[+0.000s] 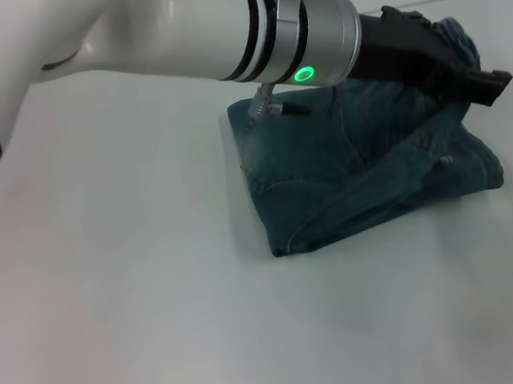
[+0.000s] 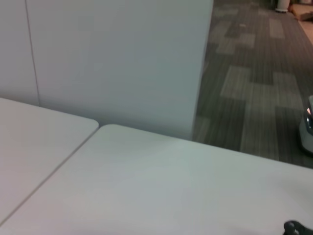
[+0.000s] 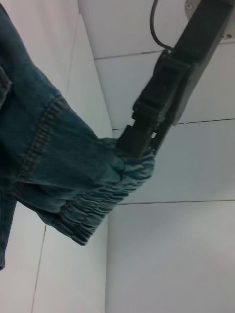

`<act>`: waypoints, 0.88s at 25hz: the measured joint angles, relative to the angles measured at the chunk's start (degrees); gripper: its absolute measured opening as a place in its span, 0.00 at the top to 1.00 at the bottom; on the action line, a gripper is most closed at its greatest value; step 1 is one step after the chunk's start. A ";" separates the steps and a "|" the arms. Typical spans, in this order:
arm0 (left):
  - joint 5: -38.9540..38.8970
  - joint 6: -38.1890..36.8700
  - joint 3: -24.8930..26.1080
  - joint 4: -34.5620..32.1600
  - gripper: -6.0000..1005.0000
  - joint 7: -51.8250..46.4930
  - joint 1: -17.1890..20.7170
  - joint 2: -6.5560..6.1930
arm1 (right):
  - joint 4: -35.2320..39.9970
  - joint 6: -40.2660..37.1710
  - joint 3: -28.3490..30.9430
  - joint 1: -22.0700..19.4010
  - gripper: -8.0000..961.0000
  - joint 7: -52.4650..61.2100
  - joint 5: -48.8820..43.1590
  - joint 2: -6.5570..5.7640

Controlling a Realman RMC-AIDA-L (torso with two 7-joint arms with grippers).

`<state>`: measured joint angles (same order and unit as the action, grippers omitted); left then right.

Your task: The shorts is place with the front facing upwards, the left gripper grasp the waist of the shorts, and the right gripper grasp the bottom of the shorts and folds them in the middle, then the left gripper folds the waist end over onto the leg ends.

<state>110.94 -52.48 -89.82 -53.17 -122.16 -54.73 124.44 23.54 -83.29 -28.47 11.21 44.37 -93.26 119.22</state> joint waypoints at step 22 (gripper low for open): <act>-9.37 -9.14 7.14 -8.46 0.14 16.03 13.89 -0.06 | 6.32 -5.13 0.10 -0.75 0.98 6.99 -0.77 -0.01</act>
<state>101.58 -61.62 -82.68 -61.63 -106.13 -40.84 124.38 29.86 -88.42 -28.37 10.46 51.36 -94.03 119.21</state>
